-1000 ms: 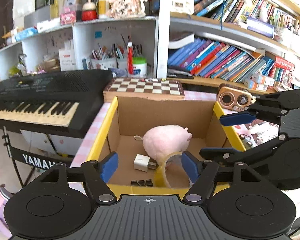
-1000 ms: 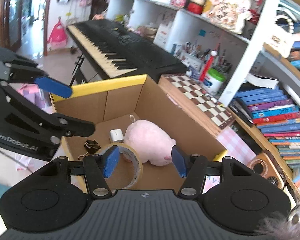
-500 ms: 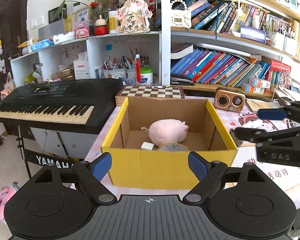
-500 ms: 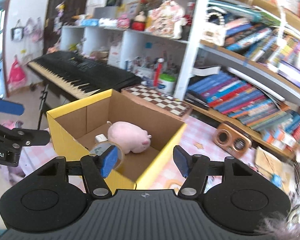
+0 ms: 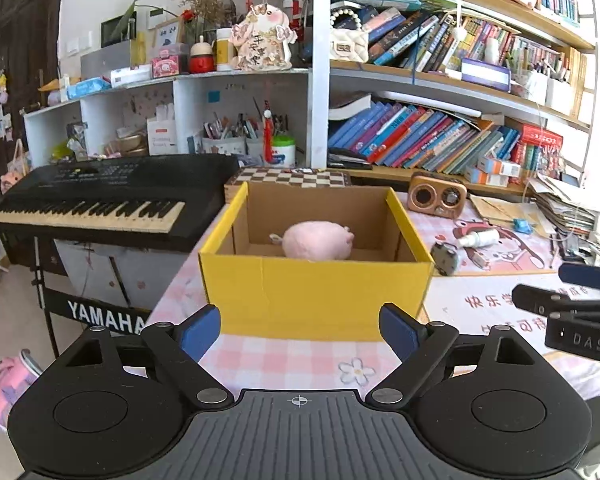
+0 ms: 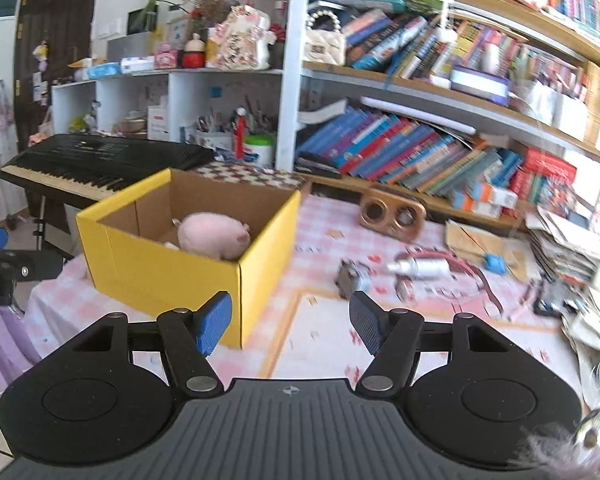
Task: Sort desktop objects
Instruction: 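Lift both open tools out of the yellow box back over the table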
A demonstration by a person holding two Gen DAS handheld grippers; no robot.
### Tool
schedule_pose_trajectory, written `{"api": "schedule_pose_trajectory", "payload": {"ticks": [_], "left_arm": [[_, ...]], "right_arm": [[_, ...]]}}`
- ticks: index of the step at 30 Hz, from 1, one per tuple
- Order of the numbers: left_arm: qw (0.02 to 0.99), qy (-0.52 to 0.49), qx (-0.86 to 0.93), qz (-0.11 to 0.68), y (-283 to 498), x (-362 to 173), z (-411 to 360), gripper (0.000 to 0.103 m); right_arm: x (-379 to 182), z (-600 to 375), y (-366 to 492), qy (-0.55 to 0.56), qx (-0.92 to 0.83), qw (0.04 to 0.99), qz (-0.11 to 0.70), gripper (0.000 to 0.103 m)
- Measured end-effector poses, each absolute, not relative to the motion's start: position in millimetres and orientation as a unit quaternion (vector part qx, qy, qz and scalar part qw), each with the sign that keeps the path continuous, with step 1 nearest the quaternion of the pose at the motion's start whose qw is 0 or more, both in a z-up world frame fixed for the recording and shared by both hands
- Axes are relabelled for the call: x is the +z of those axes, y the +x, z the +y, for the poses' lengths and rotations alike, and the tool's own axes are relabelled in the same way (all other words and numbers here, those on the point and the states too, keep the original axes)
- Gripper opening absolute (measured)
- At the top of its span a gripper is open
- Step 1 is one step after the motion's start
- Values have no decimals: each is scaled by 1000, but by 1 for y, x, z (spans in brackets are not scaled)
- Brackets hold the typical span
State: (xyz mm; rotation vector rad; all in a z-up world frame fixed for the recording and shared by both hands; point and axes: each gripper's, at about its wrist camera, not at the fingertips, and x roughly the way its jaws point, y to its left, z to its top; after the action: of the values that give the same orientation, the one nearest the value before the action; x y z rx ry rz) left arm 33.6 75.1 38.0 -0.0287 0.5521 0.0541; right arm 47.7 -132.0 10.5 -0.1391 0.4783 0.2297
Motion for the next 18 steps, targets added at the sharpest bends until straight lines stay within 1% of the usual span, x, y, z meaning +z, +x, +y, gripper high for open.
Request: {"api": "schedule_pose_trajectory", "payload": {"ticks": [3,9,18], "left_arm": [[961,-15,18,277,28,34,70,89],[959,-14,-4,282,24,27,57,89],[957,-1,-25,289,24,17,36,89]], "right_arm": [[4,-136,36,-67,101,962,244,66],[-8,-143,18,-62,75,961,258,67],[-25,-159,11,-51,39,960,274,70]]}}
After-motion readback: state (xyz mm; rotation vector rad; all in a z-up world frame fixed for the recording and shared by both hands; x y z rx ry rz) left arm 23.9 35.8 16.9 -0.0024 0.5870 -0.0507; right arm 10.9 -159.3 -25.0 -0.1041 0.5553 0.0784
